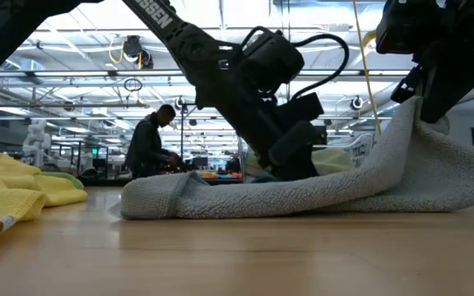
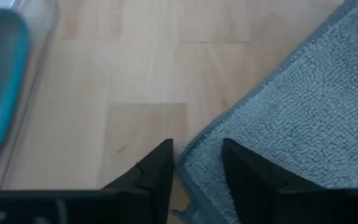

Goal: Fold microfiber towels
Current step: Fold the gray towel

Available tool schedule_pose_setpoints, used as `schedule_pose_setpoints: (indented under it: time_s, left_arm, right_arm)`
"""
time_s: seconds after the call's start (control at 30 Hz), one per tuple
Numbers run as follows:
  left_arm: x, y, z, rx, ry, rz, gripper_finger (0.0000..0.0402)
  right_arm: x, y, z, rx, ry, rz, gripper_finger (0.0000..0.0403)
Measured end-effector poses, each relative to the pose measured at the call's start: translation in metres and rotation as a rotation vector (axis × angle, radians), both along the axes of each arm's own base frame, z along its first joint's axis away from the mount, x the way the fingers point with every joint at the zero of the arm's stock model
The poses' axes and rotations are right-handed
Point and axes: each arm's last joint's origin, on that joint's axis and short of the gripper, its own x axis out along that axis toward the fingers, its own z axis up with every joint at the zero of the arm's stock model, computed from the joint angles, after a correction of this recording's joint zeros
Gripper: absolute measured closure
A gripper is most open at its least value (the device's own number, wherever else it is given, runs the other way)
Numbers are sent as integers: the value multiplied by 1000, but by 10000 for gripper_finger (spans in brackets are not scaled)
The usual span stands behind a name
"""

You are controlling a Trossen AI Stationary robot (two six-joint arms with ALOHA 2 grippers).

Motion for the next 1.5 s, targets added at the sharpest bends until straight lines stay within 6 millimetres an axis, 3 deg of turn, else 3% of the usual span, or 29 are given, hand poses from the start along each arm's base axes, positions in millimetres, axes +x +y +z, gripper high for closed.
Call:
schedule_pose_setpoints:
  time_s: [0.33,0.4,0.83,1.03,1.33,1.5]
  left_arm:
    - [-2,1,4,14,12,20,389]
    - [-3,-2,13,7,-6,26,392]
    - [-28,-45,117,-111,-181,18,384]
    - [-39,-66,122,-121,-112,-28,392]
    - [-55,-117,115,-85,-35,-81,398]
    - [-64,-146,115,-161,-26,-60,397]
  right_arm:
    - [0,0,0,3,0,0,403]
    - [0,0,0,10,2,-10,403]
    - [-4,-1,9,129,-5,-163,403]
    - [-8,0,18,184,-55,-182,403]
    - [-5,0,13,144,-44,-227,403]
    - [-4,1,14,138,-55,-135,401]
